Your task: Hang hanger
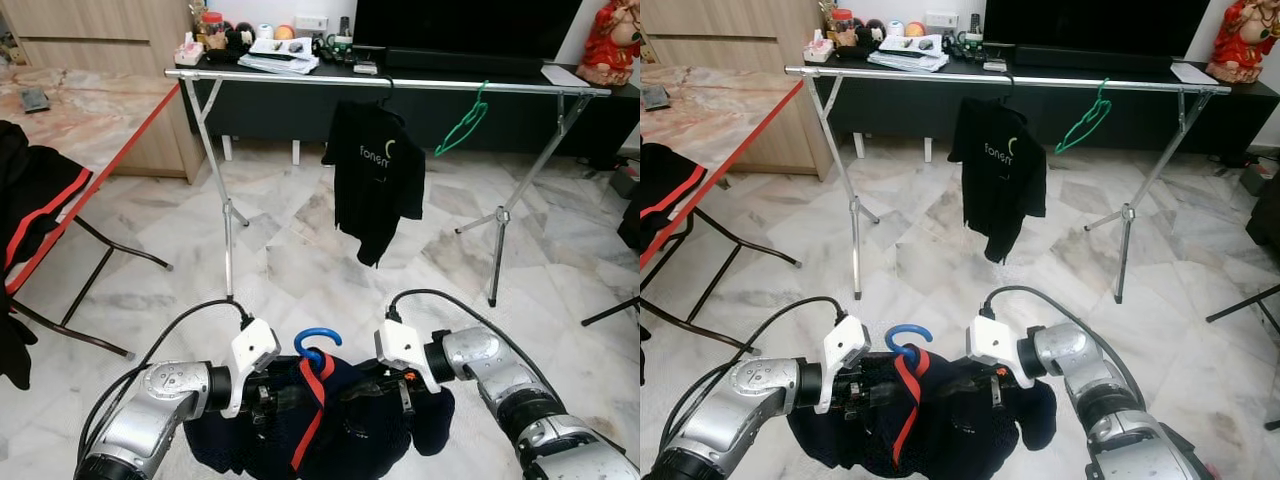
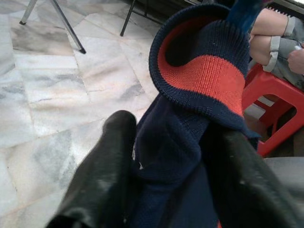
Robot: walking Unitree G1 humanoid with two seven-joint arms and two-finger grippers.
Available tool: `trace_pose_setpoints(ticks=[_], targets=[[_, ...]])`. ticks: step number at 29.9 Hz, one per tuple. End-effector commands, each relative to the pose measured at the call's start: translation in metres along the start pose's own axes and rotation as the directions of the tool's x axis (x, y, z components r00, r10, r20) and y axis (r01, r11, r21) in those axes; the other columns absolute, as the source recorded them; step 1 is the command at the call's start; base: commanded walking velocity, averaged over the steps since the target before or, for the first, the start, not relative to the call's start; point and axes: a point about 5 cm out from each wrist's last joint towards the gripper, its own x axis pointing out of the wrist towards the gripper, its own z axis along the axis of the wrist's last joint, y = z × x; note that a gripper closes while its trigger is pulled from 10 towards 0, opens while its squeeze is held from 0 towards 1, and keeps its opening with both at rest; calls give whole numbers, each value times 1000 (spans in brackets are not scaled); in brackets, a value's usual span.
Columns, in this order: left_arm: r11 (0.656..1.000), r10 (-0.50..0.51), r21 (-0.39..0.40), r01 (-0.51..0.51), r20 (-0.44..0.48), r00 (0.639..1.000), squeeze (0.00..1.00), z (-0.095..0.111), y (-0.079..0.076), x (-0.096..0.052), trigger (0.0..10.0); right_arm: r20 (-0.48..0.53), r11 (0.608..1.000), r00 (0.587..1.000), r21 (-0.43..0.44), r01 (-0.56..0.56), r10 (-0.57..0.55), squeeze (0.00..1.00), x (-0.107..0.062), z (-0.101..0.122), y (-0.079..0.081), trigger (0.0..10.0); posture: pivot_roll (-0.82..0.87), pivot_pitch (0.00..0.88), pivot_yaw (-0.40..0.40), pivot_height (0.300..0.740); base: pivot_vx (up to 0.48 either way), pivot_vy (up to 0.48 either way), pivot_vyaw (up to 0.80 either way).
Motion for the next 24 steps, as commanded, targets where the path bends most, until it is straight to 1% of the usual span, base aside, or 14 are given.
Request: trace_pose_setpoints(ticks=[1,17,24], targets=[[1000,-25,-17,25,-5,1000,0,-3,-5,5,0,73,998,996,-37,54,-51,0,-3,17,-10,0,-3,99,-45,740,0,0,0],[999,-41,-13,41,17,999,0,2,-4,7,0,67,998,996,-35,59,-57,0,-4,16,-11,0,-3,88,-40,740,0,0,0],[999,-31,-10,31,34,999,0,4,-3,7,0,64,997,996,-35,66,-63,0,-4,15,-11,0,-5,81,-40,740,0,0,0]])
